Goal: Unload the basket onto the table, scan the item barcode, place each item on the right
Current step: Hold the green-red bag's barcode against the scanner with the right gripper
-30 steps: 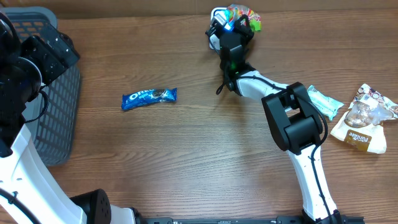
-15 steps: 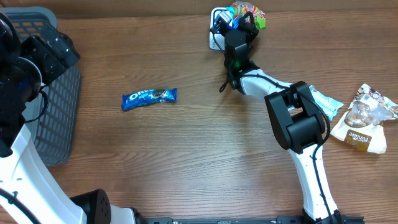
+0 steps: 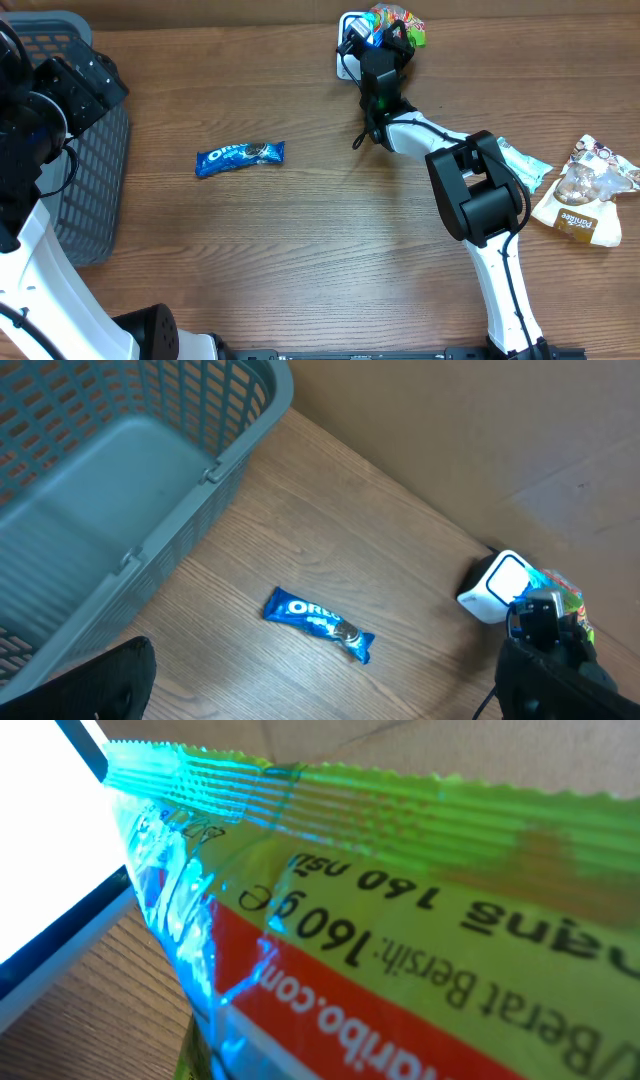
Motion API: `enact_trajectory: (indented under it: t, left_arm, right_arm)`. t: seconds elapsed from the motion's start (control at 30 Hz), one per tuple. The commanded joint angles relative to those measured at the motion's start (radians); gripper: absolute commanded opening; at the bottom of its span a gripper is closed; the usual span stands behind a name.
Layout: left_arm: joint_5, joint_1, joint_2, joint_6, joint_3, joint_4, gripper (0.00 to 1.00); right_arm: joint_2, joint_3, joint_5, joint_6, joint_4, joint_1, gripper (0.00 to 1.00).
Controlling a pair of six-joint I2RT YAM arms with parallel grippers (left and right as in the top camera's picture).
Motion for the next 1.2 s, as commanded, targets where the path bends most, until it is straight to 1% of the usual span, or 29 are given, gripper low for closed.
enact_trajectory:
  t: [0.0,0.23,0.4,0.57,1.17]
  left_arm:
    - [-0.01,0.005,-0.002,0.012,-0.002,0.002,1.0]
    - [-0.01,0.005,-0.002,0.012,-0.002,0.002,1.0]
    - [-0.01,0.005,-0.002,0.012,-0.002,0.002,1.0]
    - [-0.01,0.005,-0.002,0.012,-0.002,0.002,1.0]
    - [-0.01,0.005,-0.002,0.012,-0.002,0.002,1.0]
  right_arm:
    - [-0.009,0.015,-0.005,0.011,0.016,0.009,0.04]
    - [-0.009,0.015,-0.024,0.011,0.0,0.017,0.04]
    - [-0.009,0.015,-0.024,0.054,-0.068,0.021,0.04]
    - [-0.008,0.015,-0.015,0.056,-0.144,0.025,0.04]
    - [-0.008,0.015,0.076,0.055,-0.182,0.08,0.04]
